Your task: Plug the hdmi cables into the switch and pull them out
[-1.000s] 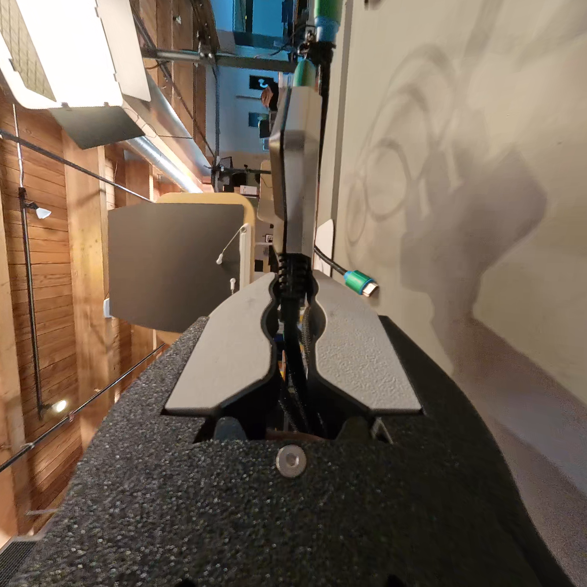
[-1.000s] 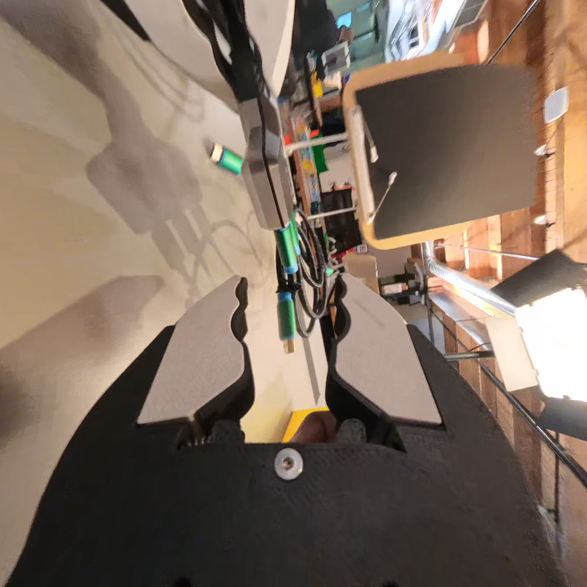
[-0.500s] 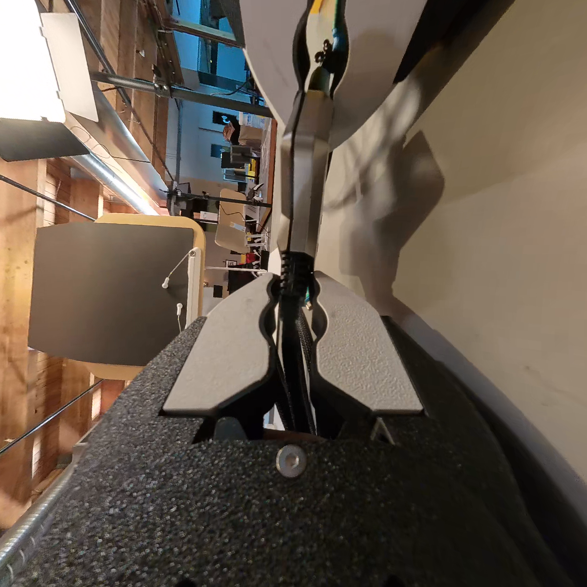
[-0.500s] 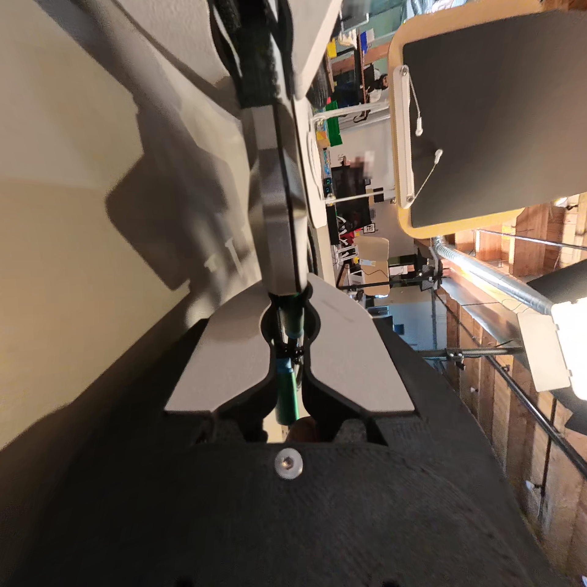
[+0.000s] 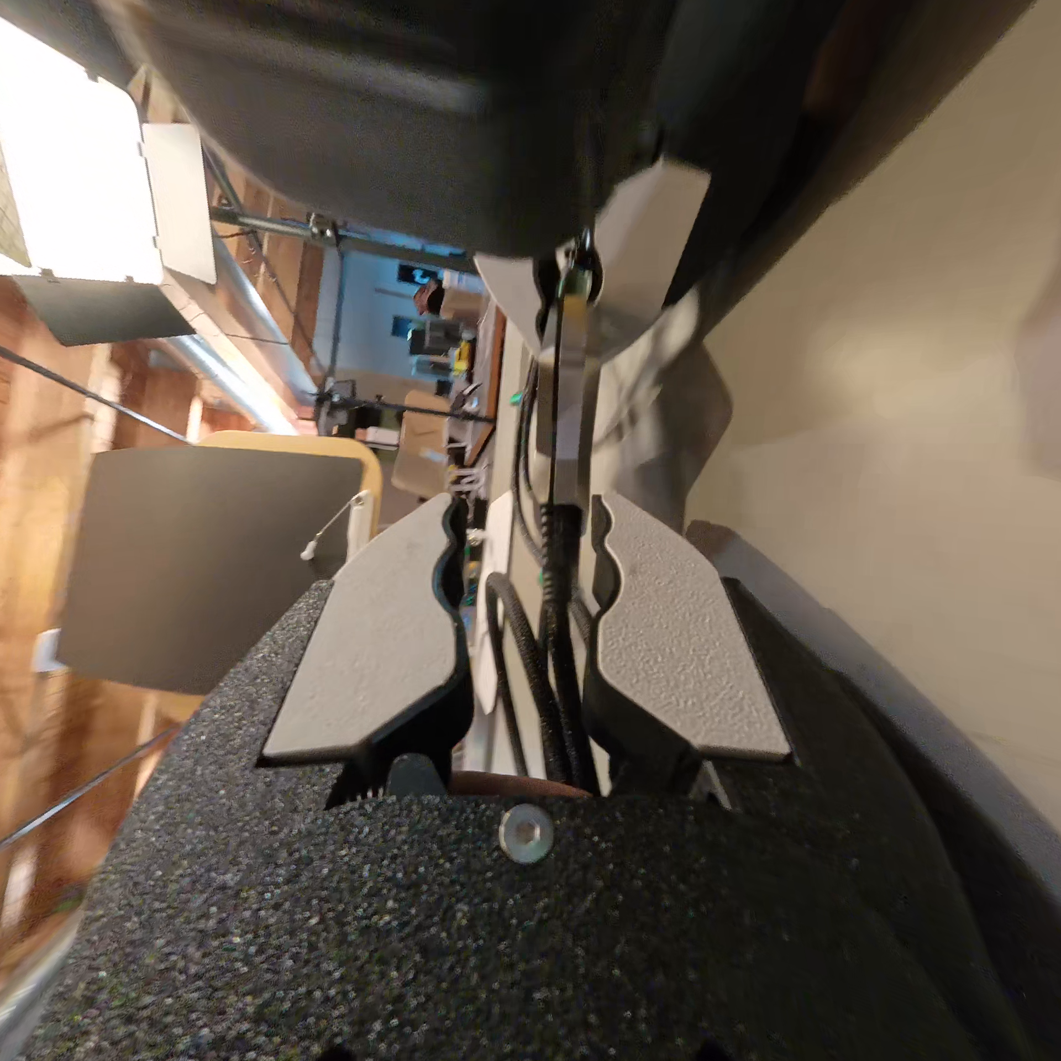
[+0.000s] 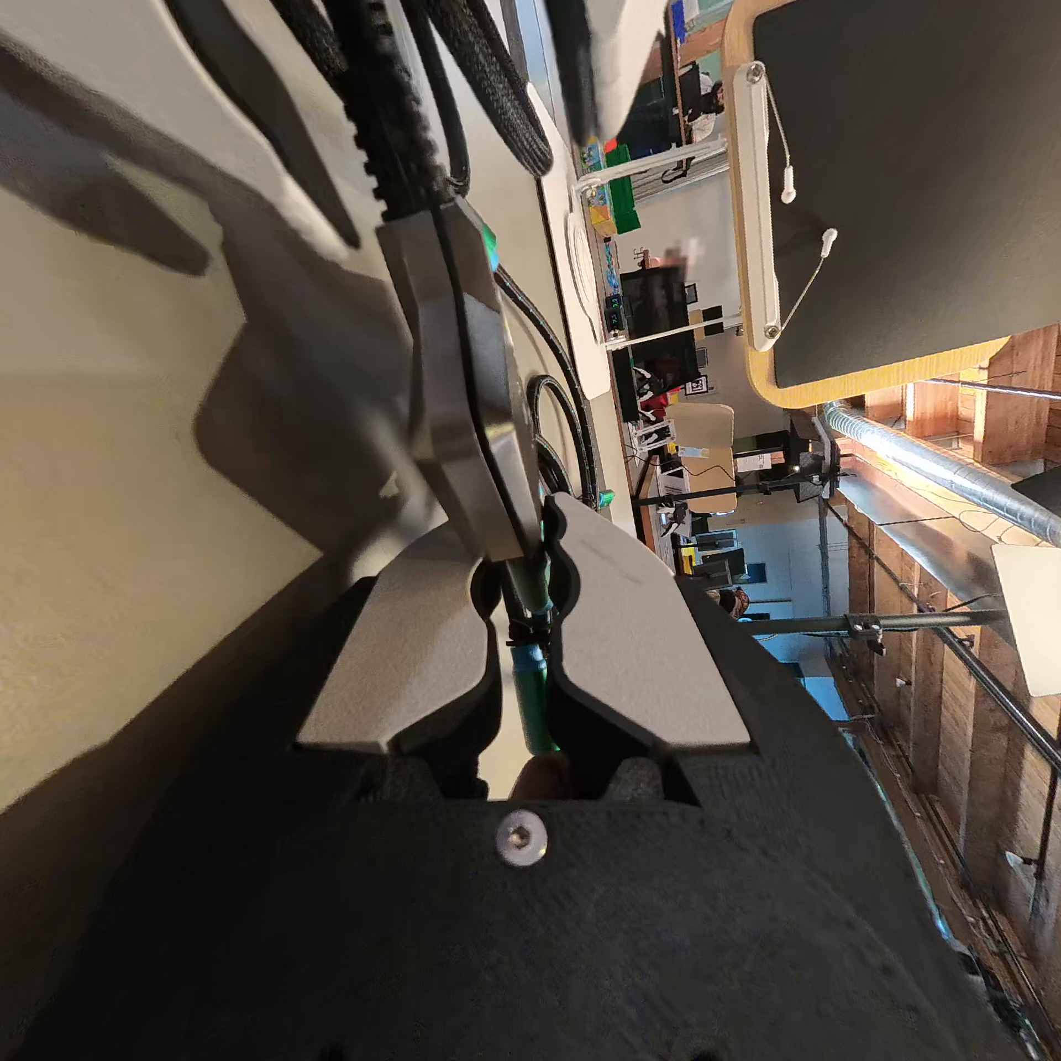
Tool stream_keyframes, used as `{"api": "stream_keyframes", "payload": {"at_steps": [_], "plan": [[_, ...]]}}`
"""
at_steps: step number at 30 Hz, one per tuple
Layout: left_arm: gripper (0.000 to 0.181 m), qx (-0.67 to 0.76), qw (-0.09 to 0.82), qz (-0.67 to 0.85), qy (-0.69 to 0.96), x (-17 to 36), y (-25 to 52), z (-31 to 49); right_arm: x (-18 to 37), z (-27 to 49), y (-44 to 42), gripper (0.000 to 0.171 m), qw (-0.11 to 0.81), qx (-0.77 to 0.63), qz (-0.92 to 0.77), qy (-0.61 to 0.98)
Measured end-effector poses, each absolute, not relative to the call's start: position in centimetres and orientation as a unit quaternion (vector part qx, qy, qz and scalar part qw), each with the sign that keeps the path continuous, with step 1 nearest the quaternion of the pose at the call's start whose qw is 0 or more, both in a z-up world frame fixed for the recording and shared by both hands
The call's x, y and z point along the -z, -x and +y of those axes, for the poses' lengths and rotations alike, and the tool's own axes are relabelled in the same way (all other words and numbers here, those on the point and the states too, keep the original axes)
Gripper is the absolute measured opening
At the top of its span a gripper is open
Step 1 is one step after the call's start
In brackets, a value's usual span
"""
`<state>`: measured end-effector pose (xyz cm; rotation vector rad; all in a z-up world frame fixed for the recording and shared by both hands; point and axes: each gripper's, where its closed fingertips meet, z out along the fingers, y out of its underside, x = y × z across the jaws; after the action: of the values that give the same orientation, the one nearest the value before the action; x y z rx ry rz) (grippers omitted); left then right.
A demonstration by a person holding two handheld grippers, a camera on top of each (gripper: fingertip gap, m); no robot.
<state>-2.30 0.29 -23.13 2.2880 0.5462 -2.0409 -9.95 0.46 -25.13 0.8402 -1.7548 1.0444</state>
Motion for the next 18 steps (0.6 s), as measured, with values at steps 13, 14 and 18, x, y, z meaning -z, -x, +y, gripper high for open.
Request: {"api": "stream_keyframes", "payload": {"at_steps": [13, 14, 18], "plan": [[0.023, 0.65, 0.072, 0.155, -0.74, 24.5, 3.2, 0.4, 25.1, 0.7, 6.9, 0.012, 0.444, -0.43, -0.687, -0.382], [0.023, 0.648, 0.065, 0.156, -0.743, 24.6, 3.0, 0.4, 25.2, 0.8, 6.7, 0.012, 0.444, -0.429, -0.684, -0.388], [0.023, 0.645, 0.042, 0.14, -0.75, 24.8, 2.4, 0.2, 25.4, 1.0, 5.9, 0.012, 0.434, -0.432, -0.674, -0.412]]}}
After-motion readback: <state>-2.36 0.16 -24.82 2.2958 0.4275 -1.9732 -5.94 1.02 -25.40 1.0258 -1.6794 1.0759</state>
